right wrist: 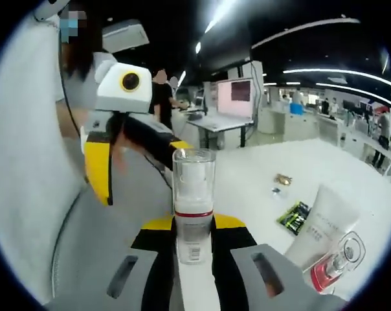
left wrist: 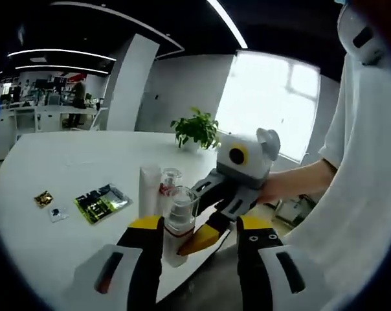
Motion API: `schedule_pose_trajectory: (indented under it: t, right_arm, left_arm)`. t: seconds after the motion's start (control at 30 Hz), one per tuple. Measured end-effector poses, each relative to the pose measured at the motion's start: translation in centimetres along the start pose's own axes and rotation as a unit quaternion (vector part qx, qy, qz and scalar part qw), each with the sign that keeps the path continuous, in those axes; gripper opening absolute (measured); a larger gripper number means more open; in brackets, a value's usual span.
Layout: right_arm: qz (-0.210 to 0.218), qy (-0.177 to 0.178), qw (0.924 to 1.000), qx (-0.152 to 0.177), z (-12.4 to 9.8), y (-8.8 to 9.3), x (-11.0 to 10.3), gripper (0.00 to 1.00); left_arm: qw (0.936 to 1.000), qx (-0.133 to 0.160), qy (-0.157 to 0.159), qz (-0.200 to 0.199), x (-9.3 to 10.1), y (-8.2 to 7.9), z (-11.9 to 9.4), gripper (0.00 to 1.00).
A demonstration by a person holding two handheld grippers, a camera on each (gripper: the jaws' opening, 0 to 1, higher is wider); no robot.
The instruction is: Arrange the skincare products in the storage area until every visible bottle or jar stands upright without overlapping.
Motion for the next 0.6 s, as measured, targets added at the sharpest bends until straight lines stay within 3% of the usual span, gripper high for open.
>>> schedule_pose_trajectory:
  t: [0.23, 0.33, 0.43, 0.6]
  right_arm:
    - [-0.036, 0.002, 0.9993, -0.007, -0.3, 1.9, 0.3, 0.19]
    - [-0.056, -0.001, 0.9980, -0.029, -0.4, 2.9, 0.7, 0.19]
    - [-0.052, -0.001, 0.9985, -0.019, -0.6, 3.7, 1.3, 0.19]
    - [-0.058, -0.007, 0.9976, -0.037, 0.0, 5.5, 1.7, 0.20]
  left_arm:
    - [0.9990, -0.039, 0.020, 0.004, -0.2, 1.6, 1.6, 0.40]
    - [0.9976, -0.062, 0.029, 0.003, -0.4, 2.5, 2.3, 0.40]
    - [0.9966, -0.075, 0.034, 0.005, -0.5, 3.1, 3.1, 0.41]
    - [0.9934, -0.107, 0.039, 0.001, -1.4, 4.4, 4.3, 0.40]
Point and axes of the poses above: the point that each gripper's makers call its tool centre point, and the gripper's own axes: z roughly forward along the fingers, x roughly to its right, y roughly out of its underside, the point moved 7 cm from there along -z, roughly backward along the fingers, and after that the axes turned 11 degrees about -y, right-handed, at the moved point
